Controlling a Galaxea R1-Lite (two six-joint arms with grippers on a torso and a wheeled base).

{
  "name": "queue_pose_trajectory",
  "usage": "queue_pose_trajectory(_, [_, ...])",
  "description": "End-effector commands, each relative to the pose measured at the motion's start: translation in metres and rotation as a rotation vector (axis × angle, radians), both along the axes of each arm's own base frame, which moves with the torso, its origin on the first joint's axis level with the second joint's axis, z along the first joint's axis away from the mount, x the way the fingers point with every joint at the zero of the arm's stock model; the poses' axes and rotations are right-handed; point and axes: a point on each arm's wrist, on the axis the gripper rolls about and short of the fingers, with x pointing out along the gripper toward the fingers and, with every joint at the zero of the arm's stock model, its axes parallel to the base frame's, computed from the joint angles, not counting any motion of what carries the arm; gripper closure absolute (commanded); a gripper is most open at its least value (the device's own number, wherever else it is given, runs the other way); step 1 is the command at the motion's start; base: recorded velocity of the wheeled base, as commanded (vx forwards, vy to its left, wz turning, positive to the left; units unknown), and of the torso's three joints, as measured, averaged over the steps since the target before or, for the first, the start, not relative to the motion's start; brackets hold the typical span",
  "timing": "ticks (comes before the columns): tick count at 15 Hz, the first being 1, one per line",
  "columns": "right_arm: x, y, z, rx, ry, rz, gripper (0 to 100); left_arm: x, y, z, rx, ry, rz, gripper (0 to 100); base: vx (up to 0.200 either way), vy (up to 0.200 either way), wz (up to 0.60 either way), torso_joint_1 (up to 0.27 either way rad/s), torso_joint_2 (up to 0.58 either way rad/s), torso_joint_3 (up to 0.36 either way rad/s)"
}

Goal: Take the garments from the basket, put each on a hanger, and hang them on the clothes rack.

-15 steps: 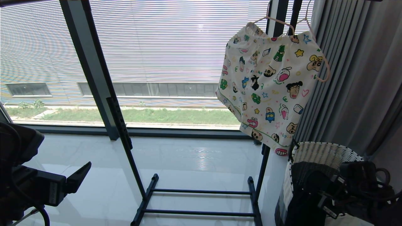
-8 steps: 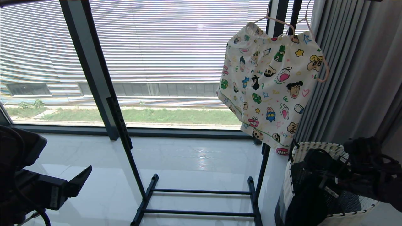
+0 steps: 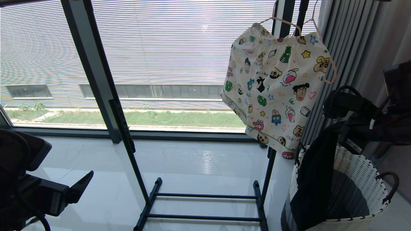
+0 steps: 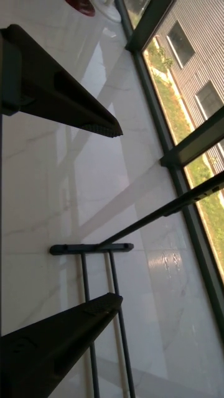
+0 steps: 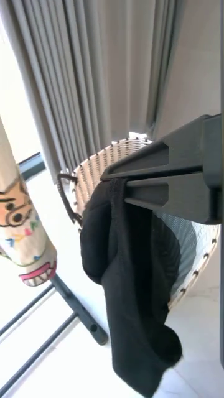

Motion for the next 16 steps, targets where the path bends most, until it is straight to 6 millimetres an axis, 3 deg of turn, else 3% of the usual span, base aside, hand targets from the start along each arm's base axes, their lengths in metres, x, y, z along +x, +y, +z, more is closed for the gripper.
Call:
queue_pose_trajectory(1, [-0.012, 0.008, 0.024, 0.03, -0.063, 0.043, 100, -0.001, 0.0, -0.001, 0.015, 0.004, -0.005, 0, -0.2, 0.0, 0.0, 0.002, 0.0, -0.002])
queue_pose_trajectory(5, [-0.018, 0.022, 0.024, 0.03, -0.055, 0.101, 100, -0.002, 0.0, -0.003, 0.02, 0.011, -0.011, 0, -0.2, 0.0, 0.0, 0.003, 0.0, 0.001])
queue_pose_trajectory(13, [-0.017, 0.023, 0.023, 0.029, -0.052, 0.105, 100, -0.002, 0.0, -0.003, 0.02, 0.012, -0.014, 0, -0.2, 0.0, 0.0, 0.001, 0.0, 0.002])
queue_pose_trajectory(16, [-0.018, 0.026, 0.027, 0.036, -0.063, 0.113, 100, -0.002, -0.005, -0.001, 0.007, 0.004, -0.055, 0, 0.0, 0.0, 0.0, 0.0, 0.0, 0.0])
